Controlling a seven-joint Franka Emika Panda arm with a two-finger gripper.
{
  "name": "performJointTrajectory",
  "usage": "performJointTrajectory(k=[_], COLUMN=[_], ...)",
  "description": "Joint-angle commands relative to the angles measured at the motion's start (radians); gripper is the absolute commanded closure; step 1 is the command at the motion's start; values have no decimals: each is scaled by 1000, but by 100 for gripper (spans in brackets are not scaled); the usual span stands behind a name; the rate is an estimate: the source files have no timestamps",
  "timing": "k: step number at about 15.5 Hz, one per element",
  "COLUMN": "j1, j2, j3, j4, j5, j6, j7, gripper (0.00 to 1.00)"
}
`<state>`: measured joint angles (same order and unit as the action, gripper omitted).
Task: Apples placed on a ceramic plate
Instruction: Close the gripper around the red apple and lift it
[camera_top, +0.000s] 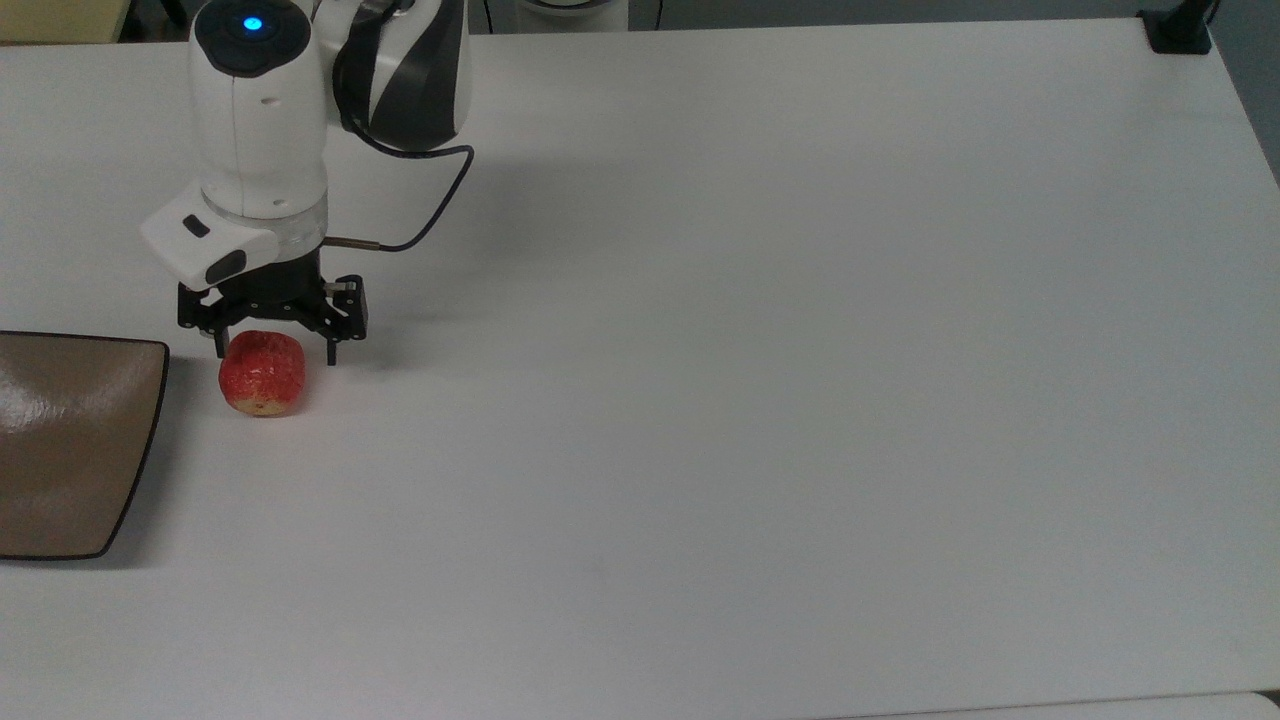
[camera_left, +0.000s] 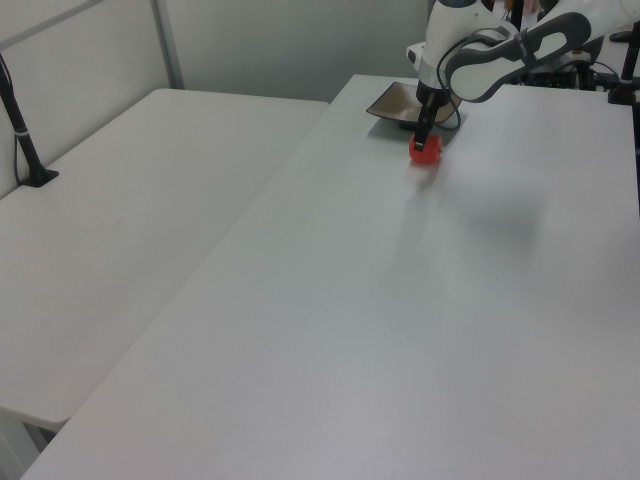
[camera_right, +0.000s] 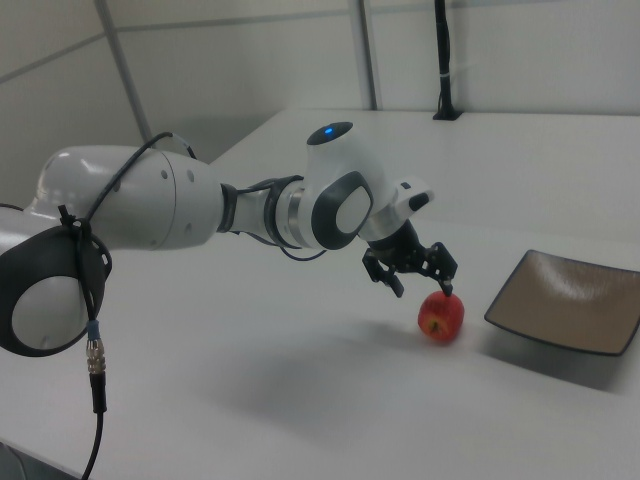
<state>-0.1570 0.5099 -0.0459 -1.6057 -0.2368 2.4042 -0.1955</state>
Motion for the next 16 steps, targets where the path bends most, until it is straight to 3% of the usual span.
performJointTrajectory(k=[1,7,9,10,11,12,16], j1=[-29,-44,-45,-44,-44,-44,-76], j2=[35,79,85,87,87,85,30], j3=[14,14,18,18,18,18,21], j4=[27,56,56,56,56,56,56], j5=[-35,-75,-111,-114,-111,-108,-86], j6=[23,21,21,21,21,21,20], j7=[-22,-25,-24,-18,-18,-18,1], gripper=[0,1,26,55,70,77,77])
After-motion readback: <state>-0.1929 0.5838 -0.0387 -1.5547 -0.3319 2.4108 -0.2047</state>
